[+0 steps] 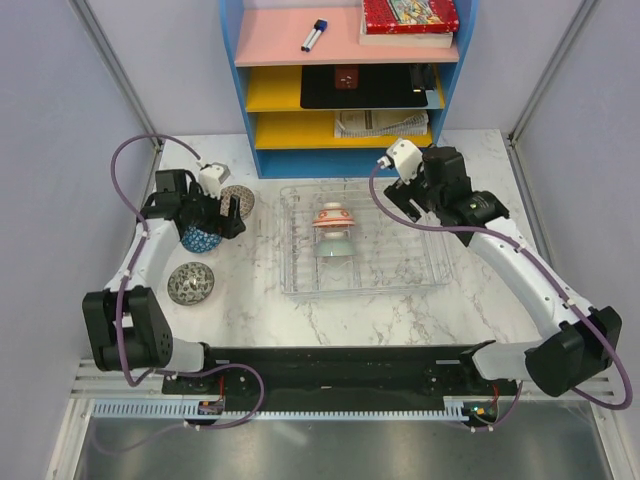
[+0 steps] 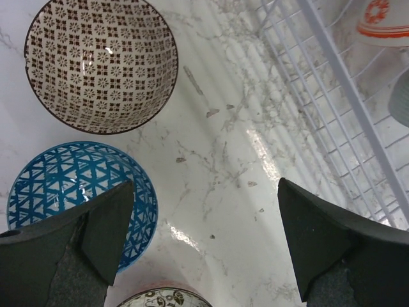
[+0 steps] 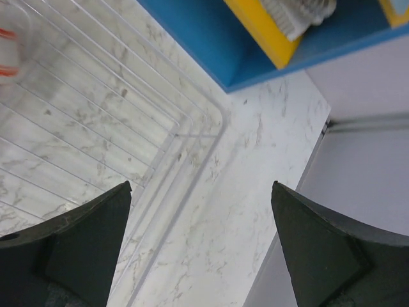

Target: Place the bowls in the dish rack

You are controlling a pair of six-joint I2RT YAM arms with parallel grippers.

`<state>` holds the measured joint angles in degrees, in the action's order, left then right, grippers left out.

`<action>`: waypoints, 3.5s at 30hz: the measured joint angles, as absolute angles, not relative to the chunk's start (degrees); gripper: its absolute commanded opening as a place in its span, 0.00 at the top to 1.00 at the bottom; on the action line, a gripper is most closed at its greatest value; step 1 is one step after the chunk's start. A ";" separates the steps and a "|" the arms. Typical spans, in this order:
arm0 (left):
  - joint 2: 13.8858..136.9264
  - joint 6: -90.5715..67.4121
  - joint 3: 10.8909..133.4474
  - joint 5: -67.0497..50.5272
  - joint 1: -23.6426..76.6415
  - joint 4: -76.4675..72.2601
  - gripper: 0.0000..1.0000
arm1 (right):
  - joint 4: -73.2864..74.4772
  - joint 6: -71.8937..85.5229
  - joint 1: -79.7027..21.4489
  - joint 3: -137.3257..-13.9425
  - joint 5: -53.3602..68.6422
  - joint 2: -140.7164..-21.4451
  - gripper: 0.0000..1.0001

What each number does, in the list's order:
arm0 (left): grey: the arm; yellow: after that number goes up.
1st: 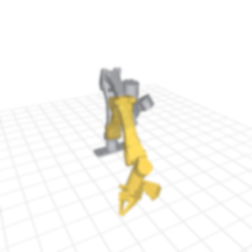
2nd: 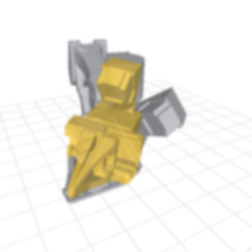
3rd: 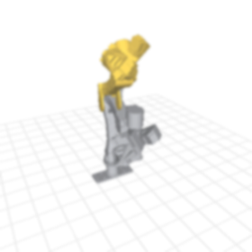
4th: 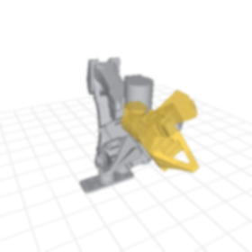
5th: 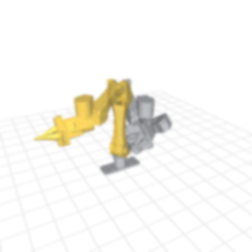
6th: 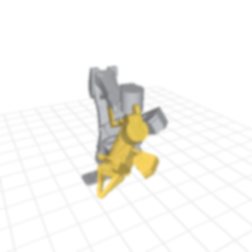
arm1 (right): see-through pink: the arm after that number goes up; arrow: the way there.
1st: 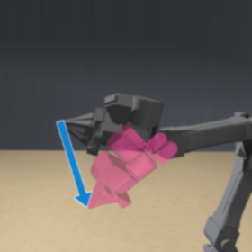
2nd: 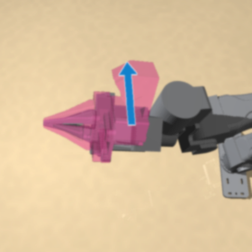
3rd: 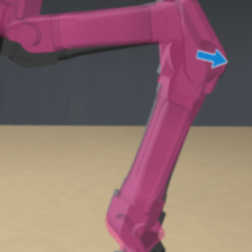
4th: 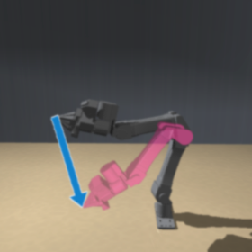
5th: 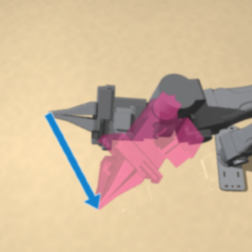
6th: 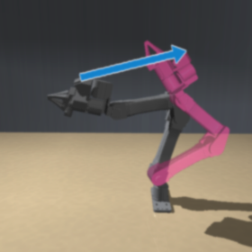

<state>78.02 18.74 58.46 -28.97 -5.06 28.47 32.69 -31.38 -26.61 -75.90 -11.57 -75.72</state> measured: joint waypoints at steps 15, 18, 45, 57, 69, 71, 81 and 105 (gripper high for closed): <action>94.06 20.78 69.01 -22.26 -5.13 25.43 0.00 | 22.20 -23.42 -11.40 -62.02 -15.11 -76.01 0.03; 95.90 21.50 69.06 -21.43 -5.13 25.36 0.00 | 21.76 -22.44 -10.94 -61.08 -15.18 -76.01 0.03; 111.96 22.48 81.14 -14.15 -5.13 20.45 0.32 | 21.41 -18.15 -7.55 -59.37 -8.78 -71.50 0.03; 113.40 22.22 83.50 -14.96 -4.91 19.75 0.98 | 23.99 -17.30 -7.27 -60.53 -3.95 -70.13 0.02; 110.91 22.31 87.11 -20.93 -6.52 28.32 0.98 | 29.17 -6.81 -7.27 -77.89 21.23 -73.78 0.02; 107.39 22.26 87.09 -25.28 -6.94 30.00 0.98 | 28.42 -3.14 -7.27 -78.74 28.32 -74.89 0.03; 80.23 21.98 81.23 -47.35 -0.05 31.16 0.98 | 9.93 20.25 -8.82 -73.06 60.77 -84.25 0.03; 79.18 21.32 78.70 -36.38 26.35 31.48 0.98 | -43.31 66.15 -20.45 -56.82 69.01 -91.96 0.02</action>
<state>79.18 21.32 78.70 -36.38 26.35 31.48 -43.31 66.15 -20.45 -56.82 69.01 -91.96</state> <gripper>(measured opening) 0.060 0.975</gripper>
